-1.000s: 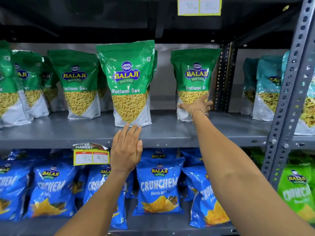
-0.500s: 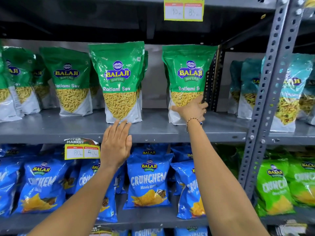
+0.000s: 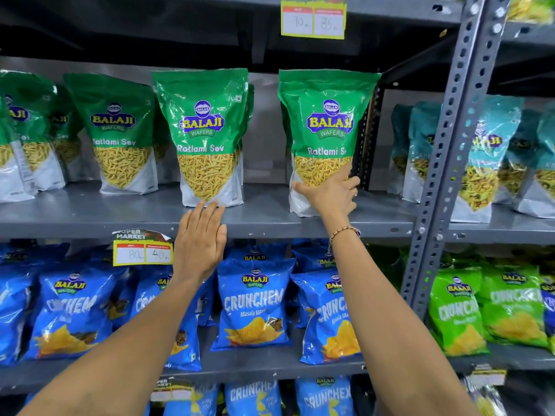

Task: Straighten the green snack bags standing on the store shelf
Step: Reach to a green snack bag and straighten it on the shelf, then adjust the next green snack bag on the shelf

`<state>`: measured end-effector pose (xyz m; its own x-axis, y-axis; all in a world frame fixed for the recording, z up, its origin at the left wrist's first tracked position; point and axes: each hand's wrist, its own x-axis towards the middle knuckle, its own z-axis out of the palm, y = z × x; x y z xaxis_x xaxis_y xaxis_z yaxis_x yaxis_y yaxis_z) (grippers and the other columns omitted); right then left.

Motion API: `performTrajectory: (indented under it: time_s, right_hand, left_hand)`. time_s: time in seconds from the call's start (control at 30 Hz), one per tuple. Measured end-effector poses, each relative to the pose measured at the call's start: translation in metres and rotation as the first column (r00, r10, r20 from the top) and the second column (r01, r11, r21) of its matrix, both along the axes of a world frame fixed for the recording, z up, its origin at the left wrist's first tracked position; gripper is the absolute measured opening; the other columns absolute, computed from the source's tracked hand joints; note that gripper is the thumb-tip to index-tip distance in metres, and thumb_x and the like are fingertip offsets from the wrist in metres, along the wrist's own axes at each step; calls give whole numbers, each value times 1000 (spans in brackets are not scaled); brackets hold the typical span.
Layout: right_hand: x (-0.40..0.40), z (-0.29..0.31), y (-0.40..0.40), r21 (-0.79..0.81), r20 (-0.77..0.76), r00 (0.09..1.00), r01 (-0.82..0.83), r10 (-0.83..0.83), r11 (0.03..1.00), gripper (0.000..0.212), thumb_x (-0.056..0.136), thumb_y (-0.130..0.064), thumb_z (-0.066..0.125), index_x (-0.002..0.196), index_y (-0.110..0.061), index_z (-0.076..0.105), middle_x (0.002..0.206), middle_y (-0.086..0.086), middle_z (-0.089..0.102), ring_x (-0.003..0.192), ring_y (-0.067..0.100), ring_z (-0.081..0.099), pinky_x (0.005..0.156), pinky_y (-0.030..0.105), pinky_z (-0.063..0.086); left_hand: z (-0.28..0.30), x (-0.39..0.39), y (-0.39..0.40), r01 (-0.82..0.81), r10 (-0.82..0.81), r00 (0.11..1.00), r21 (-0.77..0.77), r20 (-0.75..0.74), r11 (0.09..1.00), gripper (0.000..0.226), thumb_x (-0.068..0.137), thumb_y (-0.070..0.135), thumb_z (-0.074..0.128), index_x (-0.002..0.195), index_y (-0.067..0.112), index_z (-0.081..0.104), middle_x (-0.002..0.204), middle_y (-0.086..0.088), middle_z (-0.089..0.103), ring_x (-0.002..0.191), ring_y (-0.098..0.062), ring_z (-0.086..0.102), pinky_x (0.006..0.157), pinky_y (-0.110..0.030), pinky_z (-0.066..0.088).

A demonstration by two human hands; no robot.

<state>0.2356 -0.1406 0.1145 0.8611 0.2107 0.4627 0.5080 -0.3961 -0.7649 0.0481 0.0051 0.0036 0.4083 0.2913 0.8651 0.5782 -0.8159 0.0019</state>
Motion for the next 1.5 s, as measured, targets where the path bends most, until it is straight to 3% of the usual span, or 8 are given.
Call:
performTrajectory:
  time_s: [0.6,0.73,0.83,0.93,1.03,1.23,1.4,1.5]
  right_hand:
    - [-21,5,-14,-52,-54,998,-15,12,999,134,63,-60,77,151,-9,-9,144,21,24,130,38,36,102,51,35]
    - [-32,8,-18,2,-74,997,-17,17,1000,134,64,-65,73,150,-8,-11,148,23,16,133,42,29,104,55,32]
    - [-55,16,-13,123,44,998,38,-44,992,123,67,-69,68,151,-7,3,146,23,19,129,42,30,100,57,35]
    - [-88,26,6,214,263,958,56,-112,975,98,74,-63,65,145,-8,26,139,22,30,122,39,37,96,51,40]
    - [-123,29,41,123,377,926,-51,1,991,82,80,-57,64,137,-6,36,133,19,35,115,38,43,93,45,42]
    - [-148,11,115,-119,162,957,-222,239,968,104,78,-61,63,146,1,14,147,21,21,134,41,28,104,52,33]
    - [-154,7,152,-70,-11,964,-267,267,961,123,73,-58,71,149,1,-5,152,21,10,143,37,11,115,50,17]
    - [-161,2,167,16,-30,966,-255,255,967,124,72,-50,76,149,1,-7,151,21,12,140,38,16,114,47,19]
  left_hand:
    - [12,-15,-11,5,-11,993,-53,-117,999,53,100,33,23,137,5,50,141,-15,52,135,-34,40,112,-48,26]
    - [28,-34,-7,-27,26,999,-26,-44,999,50,99,30,30,135,3,51,142,-17,50,137,-36,37,113,-53,25]
    - [38,-60,9,-49,49,999,-32,-10,998,48,99,29,31,135,3,50,144,-16,48,140,-35,32,115,-52,23]
    - [39,-92,32,-74,73,997,-61,-23,995,53,99,32,26,136,1,49,144,-17,48,139,-34,33,115,-51,23]
    - [30,-127,59,-83,79,995,-66,-61,994,56,98,34,24,133,0,52,141,-18,51,138,-34,37,115,-51,24]
    - [19,-175,102,-96,84,990,-114,-112,989,60,97,36,22,132,-1,53,140,-17,52,137,-33,38,115,-49,23]
    - [17,-182,118,-30,15,990,-102,-139,994,69,100,44,10,132,1,54,139,-14,54,137,-31,39,115,-46,23]
    - [11,-179,121,-17,8,995,-99,-95,995,69,101,43,8,131,2,54,138,-15,54,136,-32,40,114,-46,23]
